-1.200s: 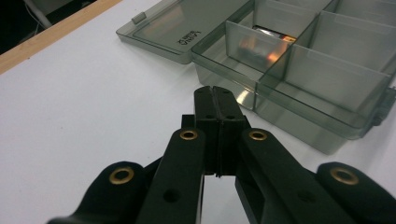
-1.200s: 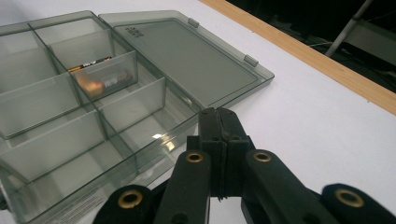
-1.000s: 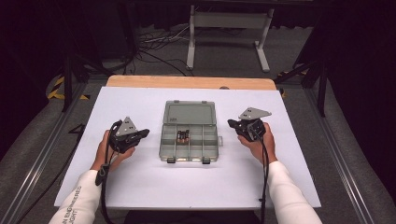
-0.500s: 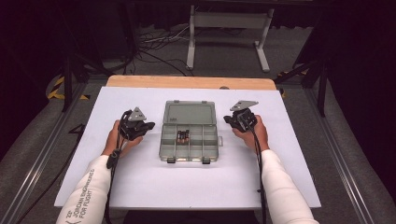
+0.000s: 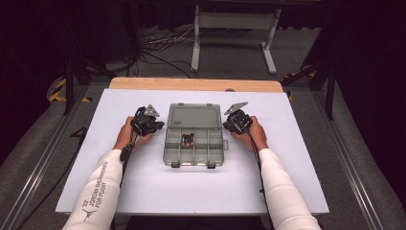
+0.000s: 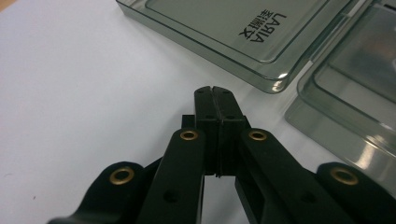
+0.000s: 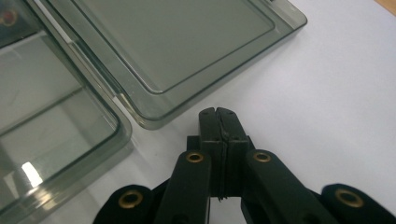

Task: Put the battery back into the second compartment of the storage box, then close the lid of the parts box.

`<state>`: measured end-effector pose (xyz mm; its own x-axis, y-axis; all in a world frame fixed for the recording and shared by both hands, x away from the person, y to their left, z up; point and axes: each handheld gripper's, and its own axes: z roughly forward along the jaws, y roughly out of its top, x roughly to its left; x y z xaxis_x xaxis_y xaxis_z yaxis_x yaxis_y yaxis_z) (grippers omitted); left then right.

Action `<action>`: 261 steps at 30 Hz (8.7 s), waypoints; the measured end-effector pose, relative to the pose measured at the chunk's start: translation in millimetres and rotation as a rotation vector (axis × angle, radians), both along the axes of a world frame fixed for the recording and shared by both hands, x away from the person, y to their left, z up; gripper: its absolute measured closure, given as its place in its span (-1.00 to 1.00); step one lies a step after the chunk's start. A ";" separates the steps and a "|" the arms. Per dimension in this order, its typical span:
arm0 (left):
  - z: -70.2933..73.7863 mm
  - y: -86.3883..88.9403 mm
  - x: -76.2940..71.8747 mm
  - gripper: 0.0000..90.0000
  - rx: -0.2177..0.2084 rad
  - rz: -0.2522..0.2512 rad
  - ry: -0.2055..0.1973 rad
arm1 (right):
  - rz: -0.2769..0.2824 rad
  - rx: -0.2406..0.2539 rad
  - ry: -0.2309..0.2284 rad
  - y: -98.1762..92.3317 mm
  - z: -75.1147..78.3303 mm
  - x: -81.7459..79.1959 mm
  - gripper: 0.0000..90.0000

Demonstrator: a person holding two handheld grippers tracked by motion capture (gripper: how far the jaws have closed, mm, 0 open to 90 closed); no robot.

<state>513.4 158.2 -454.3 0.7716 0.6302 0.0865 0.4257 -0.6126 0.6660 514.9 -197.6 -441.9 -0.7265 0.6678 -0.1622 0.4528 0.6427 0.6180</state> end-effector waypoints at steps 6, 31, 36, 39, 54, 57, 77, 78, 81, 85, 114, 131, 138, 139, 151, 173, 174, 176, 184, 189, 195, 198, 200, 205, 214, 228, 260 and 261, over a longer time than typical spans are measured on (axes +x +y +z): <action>-0.8 -4.8 5.8 0.99 0.004 0.002 0.001 | 0.046 -0.039 0.005 4.1 1.5 2.7 1.00; -1.6 -20.5 24.5 0.99 -0.014 0.040 -0.002 | 0.050 -0.018 -0.024 7.8 -1.6 13.3 1.00; -1.9 -21.9 27.8 1.00 -0.020 0.050 -0.006 | 0.038 -0.005 -0.039 8.4 -2.9 15.1 1.00; 0.5 -22.9 29.6 1.00 -0.014 0.068 -0.014 | 0.022 0.004 -0.058 9.2 -4.1 16.6 1.00; 25.9 -25.4 30.8 1.00 -0.081 0.119 -0.089 | -0.024 0.091 -0.157 9.1 14.6 21.3 1.00; 31.0 -24.0 28.9 1.00 -0.094 0.129 -0.103 | -0.020 0.099 -0.183 10.6 20.4 20.4 1.00; 63.1 -25.0 14.8 1.00 -0.138 0.175 -0.147 | -0.031 0.149 -0.261 9.5 49.1 7.4 1.00; 64.8 -25.1 14.2 1.00 -0.132 0.177 -0.151 | -0.033 0.150 -0.262 9.9 50.5 6.5 1.00; 66.8 -26.2 11.9 1.00 -0.133 0.182 -0.154 | -0.038 0.151 -0.266 9.6 52.4 5.1 1.00; 71.9 -26.4 8.5 1.00 -0.128 0.187 -0.160 | -0.032 0.163 -0.277 8.9 57.6 1.9 1.00; 91.5 -27.0 -20.2 1.00 -0.088 0.183 -0.181 | -0.031 0.219 -0.274 6.8 75.9 -19.5 1.00; 101.2 -13.2 -41.3 0.99 -0.114 0.140 -0.201 | -0.022 0.223 -0.254 6.1 81.4 -29.0 1.00; 104.1 -14.0 -48.1 0.99 -0.116 0.142 -0.212 | -0.014 0.222 -0.260 6.3 85.3 -33.7 1.00; 104.4 -14.2 -49.0 1.00 -0.113 0.139 -0.214 | -0.013 0.221 -0.262 6.1 85.7 -34.6 1.00; 108.6 -14.0 -55.6 0.99 -0.112 0.136 -0.224 | -0.008 0.214 -0.257 5.5 89.2 -41.1 1.00; 104.3 -22.4 -70.1 0.99 -0.126 0.085 -0.231 | 0.024 0.204 -0.238 5.4 89.1 -56.9 1.00; 104.6 -21.8 -71.2 0.99 -0.119 0.077 -0.234 | 0.024 0.205 -0.236 5.2 88.8 -58.0 1.00; 104.1 -22.3 -74.1 0.99 -0.116 0.071 -0.228 | 0.028 0.205 -0.233 4.8 88.3 -60.2 1.00; 101.4 -22.4 -84.0 0.99 -0.097 0.047 -0.236 | 0.064 0.196 -0.221 6.7 88.4 -70.7 1.00; 99.1 -19.9 -91.8 0.99 -0.092 0.027 -0.238 | 0.083 0.182 -0.212 8.6 87.8 -79.0 1.00; 94.7 -18.3 -100.2 0.99 -0.098 -0.002 -0.226 | 0.100 0.174 -0.203 10.3 85.4 -85.7 1.00; 91.4 -18.1 -107.2 0.99 -0.083 -0.029 -0.224 | 0.117 0.169 -0.190 10.6 81.8 -91.2 1.00; 89.9 -17.8 -110.0 0.99 -0.087 -0.040 -0.223 | 0.124 0.166 -0.188 10.8 80.8 -92.6 1.00; 81.8 -17.7 -117.5 1.00 -0.087 -0.072 -0.213 | 0.147 0.160 -0.172 12.4 74.9 -101.4 1.00; 67.1 -16.3 -125.5 0.99 -0.108 -0.106 -0.200 | 0.175 0.167 -0.137 13.6 59.0 -111.5 1.00; 44.3 -19.0 -134.2 0.99 -0.073 -0.129 -0.210 | 0.186 0.136 -0.132 16.8 38.8 -124.2 1.00; 20.5 -18.1 -136.2 0.99 -0.107 -0.133 -0.180 | 0.191 0.196 -0.142 16.6 18.2 -136.9 1.00; 19.6 -17.8 -136.3 0.99 -0.118 -0.131 -0.178 | 0.192 0.199 -0.142 16.4 17.9 -137.0 1.00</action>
